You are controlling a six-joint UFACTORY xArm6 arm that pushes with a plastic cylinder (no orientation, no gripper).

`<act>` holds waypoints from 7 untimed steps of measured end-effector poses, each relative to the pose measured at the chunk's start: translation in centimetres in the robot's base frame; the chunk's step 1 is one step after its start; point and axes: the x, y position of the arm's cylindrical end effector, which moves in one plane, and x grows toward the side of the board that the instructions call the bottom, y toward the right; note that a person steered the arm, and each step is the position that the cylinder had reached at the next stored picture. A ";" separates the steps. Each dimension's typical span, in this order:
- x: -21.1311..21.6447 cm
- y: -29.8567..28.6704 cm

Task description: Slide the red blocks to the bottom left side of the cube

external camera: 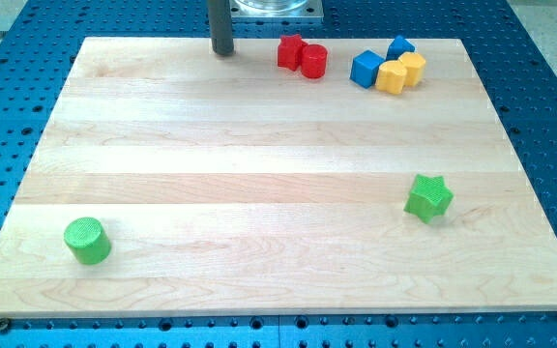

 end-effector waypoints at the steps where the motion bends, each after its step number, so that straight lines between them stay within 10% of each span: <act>1: 0.0 2.5; 4: 0.0 10.7; 7: 3.1 5.7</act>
